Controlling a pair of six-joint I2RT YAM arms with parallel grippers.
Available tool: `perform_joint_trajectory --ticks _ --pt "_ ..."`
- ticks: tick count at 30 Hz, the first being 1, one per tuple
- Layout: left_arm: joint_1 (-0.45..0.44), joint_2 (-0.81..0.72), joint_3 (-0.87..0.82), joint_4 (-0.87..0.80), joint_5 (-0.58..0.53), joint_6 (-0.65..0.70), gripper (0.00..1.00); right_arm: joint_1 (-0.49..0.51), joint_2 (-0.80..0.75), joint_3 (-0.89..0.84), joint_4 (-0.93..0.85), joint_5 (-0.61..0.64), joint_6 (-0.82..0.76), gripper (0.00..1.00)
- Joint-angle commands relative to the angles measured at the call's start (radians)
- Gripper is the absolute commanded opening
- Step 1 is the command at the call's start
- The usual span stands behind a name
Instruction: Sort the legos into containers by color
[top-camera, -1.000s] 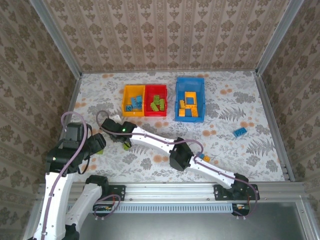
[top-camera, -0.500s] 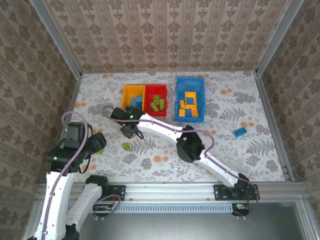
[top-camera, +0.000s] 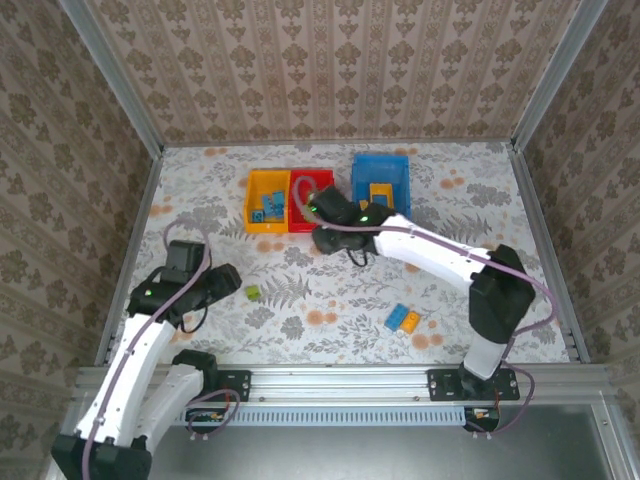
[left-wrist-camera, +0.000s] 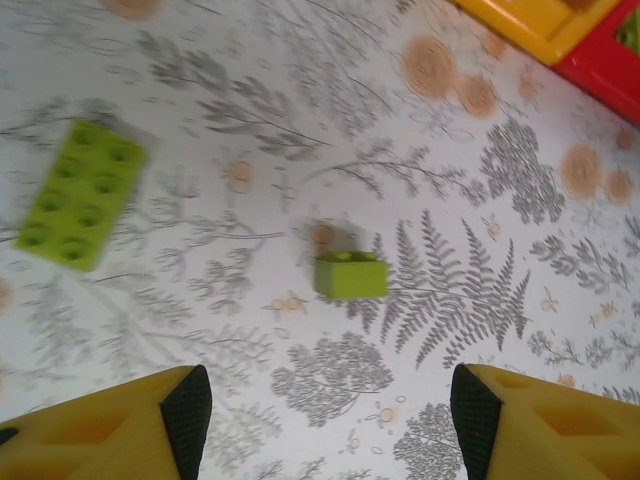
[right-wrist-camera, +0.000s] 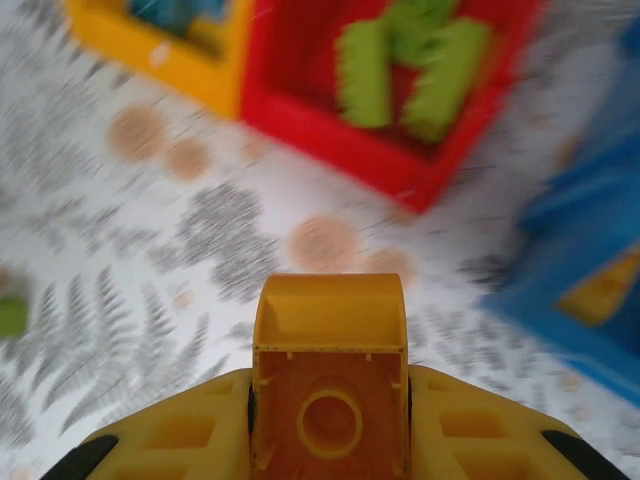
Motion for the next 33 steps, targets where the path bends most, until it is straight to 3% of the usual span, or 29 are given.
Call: perform_joint_trajectory --ticks 1,9,13,17,20,23,26,33 --pt "-0.121 0.068 0.016 0.212 0.009 -0.033 0.68 -0.108 -0.032 -0.056 0.112 0.01 0.042 0.13" --pt "-0.413 0.373 0.169 0.473 -0.058 -0.01 0.69 -0.327 0.096 -0.035 0.095 -0.063 0.114 0.12" --pt "-0.508 0.519 0.304 0.525 -0.068 0.049 0.71 -0.366 0.169 0.014 0.052 -0.092 0.127 0.12" --pt "-0.588 0.648 0.441 0.528 -0.056 0.121 0.72 -0.377 0.197 0.011 0.037 -0.104 0.13 0.21" --pt "-0.622 0.708 0.496 0.529 -0.045 0.154 0.73 -0.381 0.179 -0.009 0.036 -0.109 0.135 0.41" --pt "-0.634 0.737 0.515 0.538 -0.03 0.165 0.73 -0.383 0.132 -0.027 0.036 -0.098 0.135 0.55" --pt "-0.636 0.756 0.521 0.551 -0.014 0.172 0.73 -0.386 0.073 -0.031 0.011 -0.096 0.13 0.63" --pt "-0.642 0.838 0.571 0.574 0.043 0.205 0.74 -0.457 -0.131 -0.089 -0.054 -0.056 0.106 0.67"
